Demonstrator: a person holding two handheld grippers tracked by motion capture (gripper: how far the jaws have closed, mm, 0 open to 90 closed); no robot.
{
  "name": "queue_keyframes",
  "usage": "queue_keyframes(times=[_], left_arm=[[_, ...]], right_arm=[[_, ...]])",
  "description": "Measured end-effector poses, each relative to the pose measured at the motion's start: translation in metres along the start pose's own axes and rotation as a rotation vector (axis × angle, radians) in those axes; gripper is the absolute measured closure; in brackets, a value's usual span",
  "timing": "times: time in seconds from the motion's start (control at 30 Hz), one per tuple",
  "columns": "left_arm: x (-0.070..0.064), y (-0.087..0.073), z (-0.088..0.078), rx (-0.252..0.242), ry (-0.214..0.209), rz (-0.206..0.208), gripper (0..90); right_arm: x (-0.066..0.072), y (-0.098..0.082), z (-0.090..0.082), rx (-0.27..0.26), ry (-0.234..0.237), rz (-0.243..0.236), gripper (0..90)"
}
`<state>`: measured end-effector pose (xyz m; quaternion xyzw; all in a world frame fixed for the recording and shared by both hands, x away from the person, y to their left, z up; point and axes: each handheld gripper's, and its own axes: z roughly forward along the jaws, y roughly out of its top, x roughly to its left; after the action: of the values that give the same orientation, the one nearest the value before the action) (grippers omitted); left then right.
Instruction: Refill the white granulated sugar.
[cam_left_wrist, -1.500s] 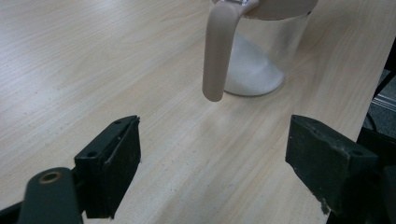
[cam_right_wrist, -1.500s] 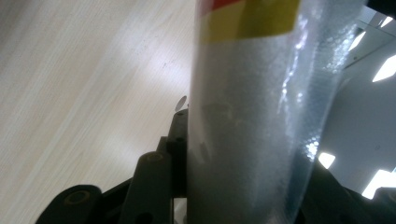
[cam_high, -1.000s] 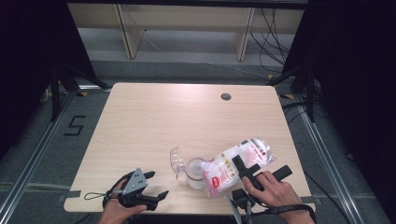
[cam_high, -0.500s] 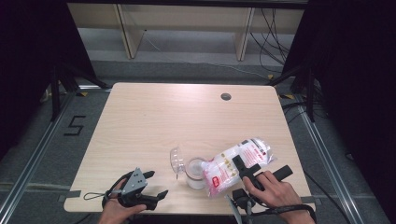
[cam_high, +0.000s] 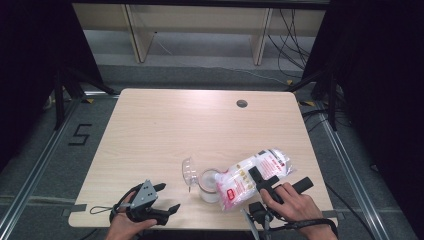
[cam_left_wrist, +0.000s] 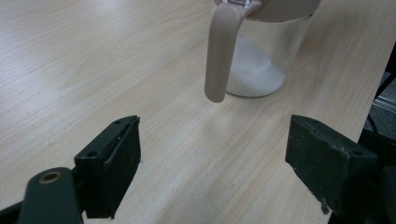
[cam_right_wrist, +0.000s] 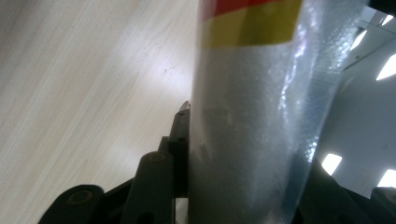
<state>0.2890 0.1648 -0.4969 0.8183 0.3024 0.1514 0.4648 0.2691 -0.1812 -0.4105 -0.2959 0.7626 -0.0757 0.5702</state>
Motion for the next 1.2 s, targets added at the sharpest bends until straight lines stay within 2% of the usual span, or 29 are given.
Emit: queue_keyframes(times=[0.17, 0.23, 0.3, 0.4, 0.43, 0.47, 0.57, 0.6, 0.73, 0.77, 0.8, 0.9, 1.0, 1.03, 1.07, 1.13, 1.2], left_arm=[[0.0008, 0.0002, -0.0004, 0.01, 0.01, 0.016, 17.9], [-0.0009, -0.0002, 0.0008, -0.011, 0.006, -0.007, 17.9], [0.0009, 0.0001, -0.0004, 0.01, 0.009, 0.016, 18.1], [0.0005, 0.0002, -0.0002, 0.008, 0.006, 0.021, 19.3], [-0.0007, 0.0, 0.0006, -0.004, 0.0, 0.005, 19.3], [0.0003, 0.0001, 0.0, 0.006, 0.005, 0.018, 19.3], [0.0004, 0.0, -0.0002, 0.005, 0.005, 0.012, 19.3], [-0.0012, 0.0, 0.0008, -0.012, -0.007, -0.012, 19.2], [0.0007, 0.0001, -0.0001, 0.009, 0.005, 0.019, 19.1], [-0.0016, -0.0002, 0.0014, -0.016, -0.003, -0.008, 19.2], [-0.0014, -0.0002, 0.0013, -0.014, -0.003, -0.005, 19.2], [-0.0009, -0.0002, 0.0008, -0.006, -0.002, -0.003, 19.1], [0.0006, 0.0001, -0.0001, 0.008, 0.006, 0.019, 19.1], [-0.0015, -0.0002, 0.0014, -0.016, -0.003, -0.008, 19.1], [-0.0005, -0.0001, 0.0007, -0.005, -0.001, 0.004, 19.1], [-0.0014, -0.0002, 0.0014, -0.015, -0.003, -0.007, 19.1], [0.0006, 0.0, 0.0, 0.009, 0.007, 0.015, 19.1]], right_arm=[[-0.0013, -0.0008, -0.0018, 0.008, -0.002, -0.001, 68.0], [-0.0016, -0.0006, -0.0021, 0.013, -0.006, -0.009, 68.1], [-0.0023, -0.0001, -0.0024, 0.019, 0.005, -0.026, 68.1], [-0.0018, 0.0003, -0.0023, 0.016, -0.008, -0.028, 68.2], [-0.0017, 0.0008, -0.0021, 0.015, -0.008, -0.029, 68.2], [-0.0024, 0.0011, -0.0019, 0.014, 0.017, -0.026, 68.2], [-0.0029, 0.0017, -0.0019, 0.015, 0.018, -0.03, 68.2], [-0.003, 0.0018, -0.0019, 0.016, 0.018, -0.032, 68.3], [-0.003, 0.002, -0.0024, 0.015, 0.013, -0.024, 68.4], [-0.0021, 0.002, -0.0026, 0.015, -0.007, -0.03, 68.4], [-0.0032, 0.0022, -0.0026, 0.015, 0.011, -0.029, 68.4], [-0.0031, 0.0023, -0.0026, 0.012, 0.002, -0.027, 68.5], [-0.0029, 0.0024, -0.0026, 0.012, 0.003, -0.026, 68.5], [-0.0029, 0.0025, -0.0026, 0.013, 0.002, -0.027, 68.6], [-0.0028, 0.0025, -0.0026, 0.013, 0.003, -0.027, 68.6], [-0.0031, 0.0024, -0.0027, 0.011, 0.005, -0.026, 68.6], [-0.0031, 0.0027, -0.0029, 0.012, 0.005, -0.026, 68.7]])
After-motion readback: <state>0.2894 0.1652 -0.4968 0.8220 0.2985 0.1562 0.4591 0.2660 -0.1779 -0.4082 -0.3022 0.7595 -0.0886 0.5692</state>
